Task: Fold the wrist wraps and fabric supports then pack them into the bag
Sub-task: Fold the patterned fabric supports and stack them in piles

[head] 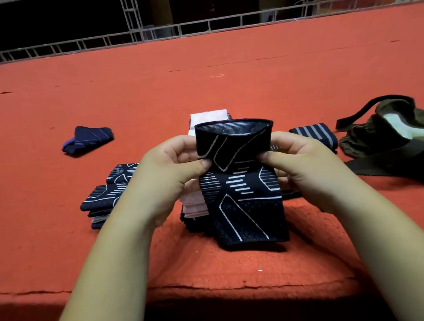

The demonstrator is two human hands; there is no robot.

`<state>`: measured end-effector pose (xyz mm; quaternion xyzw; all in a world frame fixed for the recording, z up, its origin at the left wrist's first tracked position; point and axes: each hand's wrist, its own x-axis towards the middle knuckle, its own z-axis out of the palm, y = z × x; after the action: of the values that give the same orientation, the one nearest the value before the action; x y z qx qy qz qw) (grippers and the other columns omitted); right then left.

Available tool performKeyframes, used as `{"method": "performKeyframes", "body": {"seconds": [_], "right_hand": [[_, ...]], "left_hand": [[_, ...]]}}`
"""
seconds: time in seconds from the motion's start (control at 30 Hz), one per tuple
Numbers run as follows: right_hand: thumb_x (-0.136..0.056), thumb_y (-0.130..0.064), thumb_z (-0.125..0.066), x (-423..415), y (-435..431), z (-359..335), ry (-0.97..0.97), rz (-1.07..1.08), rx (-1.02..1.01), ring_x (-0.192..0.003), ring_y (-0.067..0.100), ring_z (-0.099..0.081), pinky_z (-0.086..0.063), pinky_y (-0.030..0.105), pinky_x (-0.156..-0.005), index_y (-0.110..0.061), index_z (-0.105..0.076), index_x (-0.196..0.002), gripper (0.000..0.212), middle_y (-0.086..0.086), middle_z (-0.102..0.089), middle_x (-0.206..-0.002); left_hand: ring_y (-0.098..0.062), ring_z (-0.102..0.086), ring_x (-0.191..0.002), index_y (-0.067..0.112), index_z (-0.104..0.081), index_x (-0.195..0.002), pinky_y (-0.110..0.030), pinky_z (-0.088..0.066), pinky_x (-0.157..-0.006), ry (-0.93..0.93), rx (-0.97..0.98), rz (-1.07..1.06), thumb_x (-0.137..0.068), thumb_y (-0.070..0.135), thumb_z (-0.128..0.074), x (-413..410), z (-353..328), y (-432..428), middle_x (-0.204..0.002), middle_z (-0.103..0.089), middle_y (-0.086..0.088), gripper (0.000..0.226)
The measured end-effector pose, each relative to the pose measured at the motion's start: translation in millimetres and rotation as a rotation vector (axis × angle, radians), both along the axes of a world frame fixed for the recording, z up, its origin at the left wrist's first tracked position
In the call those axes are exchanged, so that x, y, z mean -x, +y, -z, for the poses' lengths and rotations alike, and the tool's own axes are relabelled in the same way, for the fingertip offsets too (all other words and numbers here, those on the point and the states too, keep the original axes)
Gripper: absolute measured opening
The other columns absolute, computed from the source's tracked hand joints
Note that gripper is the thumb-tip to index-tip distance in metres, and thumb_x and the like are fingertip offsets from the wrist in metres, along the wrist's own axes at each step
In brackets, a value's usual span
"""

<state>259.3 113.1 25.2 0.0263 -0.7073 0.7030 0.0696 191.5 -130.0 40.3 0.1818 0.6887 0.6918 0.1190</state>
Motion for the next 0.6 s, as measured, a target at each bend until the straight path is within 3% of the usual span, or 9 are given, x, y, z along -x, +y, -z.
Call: {"method": "performKeyframes", "body": {"seconds": [0.07, 0.13, 0.23, 0.3, 0.37, 0.43, 0.53, 0.57, 0.6], "right_hand": [[-0.106, -0.006, -0.060, 1.3, -2.0, 1.2, -0.022, 0.013, 0.097, -0.051, 0.005, -0.046, -0.039, 0.018, -0.050, -0.018, -0.078, -0.119, 0.026, -0.010, -0.060, -0.064], [-0.105, -0.003, -0.057, 3.6, -4.2, 1.5, -0.054, 0.011, 0.183, -0.054, 0.008, -0.050, -0.041, 0.018, -0.047, -0.021, -0.080, -0.113, 0.030, -0.002, -0.063, -0.072], [-0.104, 0.003, -0.050, 5.1, -5.4, 3.1, -0.072, -0.025, 0.232, -0.080, 0.029, -0.063, -0.053, 0.031, -0.069, -0.022, -0.083, -0.102, 0.041, 0.014, -0.075, -0.096], [-0.102, 0.007, -0.038, 5.1, -6.2, 2.5, -0.071, -0.048, 0.268, -0.084, 0.028, -0.067, -0.057, 0.035, -0.075, -0.017, -0.083, -0.095, 0.052, 0.016, -0.077, -0.096], [-0.102, 0.003, -0.033, 2.3, -6.7, -1.2, -0.077, -0.059, 0.313, -0.068, 0.016, -0.067, -0.057, 0.025, -0.065, -0.009, -0.080, -0.095, 0.050, 0.011, -0.076, -0.084], [-0.105, -0.003, -0.038, -0.9, -6.9, -3.3, -0.066, -0.037, 0.312, -0.047, 0.005, -0.054, -0.045, 0.013, -0.048, -0.006, -0.076, -0.095, 0.040, 0.004, -0.066, -0.065], [-0.099, -0.007, -0.066, 2.0, -7.8, 1.5, 0.013, -0.026, 0.118, -0.074, 0.016, -0.062, -0.047, 0.022, -0.065, -0.017, -0.077, -0.097, 0.015, 0.007, -0.067, -0.084], [-0.096, -0.006, -0.073, 2.4, -7.2, 4.3, 0.039, -0.008, 0.039, -0.079, 0.018, -0.059, -0.044, 0.025, -0.067, -0.022, -0.076, -0.098, 0.017, 0.005, -0.066, -0.089], [-0.094, -0.004, -0.076, 2.2, -8.1, 5.2, 0.071, 0.001, -0.009, -0.080, 0.018, -0.057, -0.043, 0.026, -0.068, -0.025, -0.074, -0.098, 0.021, 0.003, -0.064, -0.090]], "left_hand": [[-0.022, -0.076, -0.098, 0.007, -0.074, -0.115, -0.028, -0.060, -0.076, -0.010, -0.055, 0.023, -0.094, -0.009, -0.068, 2.5, 0.8, -2.1, -0.111, -0.079, -0.013, 0.027], [-0.019, -0.075, -0.087, 0.004, -0.074, -0.110, -0.022, -0.058, -0.069, -0.036, -0.104, 0.037, -0.094, -0.012, -0.065, 2.3, -1.5, -1.9, -0.103, -0.078, -0.013, 0.024], [-0.007, -0.065, -0.054, 0.000, -0.067, -0.101, -0.015, -0.051, -0.053, -0.080, -0.103, 0.020, -0.097, -0.018, -0.054, -0.4, -4.5, 0.4, -0.070, -0.070, -0.003, 0.023], [-0.003, -0.056, -0.048, 0.002, -0.066, -0.095, -0.015, -0.053, -0.055, -0.093, -0.081, -0.007, -0.099, -0.018, -0.044, -1.0, -5.1, 0.1, -0.056, -0.055, 0.003, 0.030], [-0.007, -0.053, -0.053, 0.003, -0.069, -0.092, -0.017, -0.056, -0.060, -0.105, -0.091, -0.025, -0.100, -0.014, -0.041, -0.6, -6.0, -0.6, -0.058, -0.047, -0.002, 0.034], [-0.010, -0.053, -0.057, 0.001, -0.070, -0.092, -0.020, -0.057, -0.062, -0.106, -0.120, -0.051, -0.100, -0.009, -0.041, 0.1, -6.8, -0.8, -0.058, -0.049, -0.003, 0.031], [-0.017, -0.068, -0.076, 0.005, -0.068, -0.100, -0.025, -0.059, -0.070, -0.097, -0.193, -0.003, -0.101, 0.003, -0.057, -1.1, -7.7, 2.2, -0.082, -0.069, -0.011, 0.010], [-0.021, -0.070, -0.084, 0.008, -0.068, -0.107, -0.027, -0.059, -0.075, -0.094, -0.204, 0.012, -0.098, 0.007, -0.068, -0.7, -5.7, 2.6, -0.094, -0.070, -0.013, 0.008], [-0.023, -0.072, -0.090, 0.009, -0.067, -0.114, -0.030, -0.060, -0.080, -0.094, -0.192, 0.010, -0.095, 0.010, -0.076, 0.0, -2.7, 3.2, -0.101, -0.071, -0.012, 0.021]]}}
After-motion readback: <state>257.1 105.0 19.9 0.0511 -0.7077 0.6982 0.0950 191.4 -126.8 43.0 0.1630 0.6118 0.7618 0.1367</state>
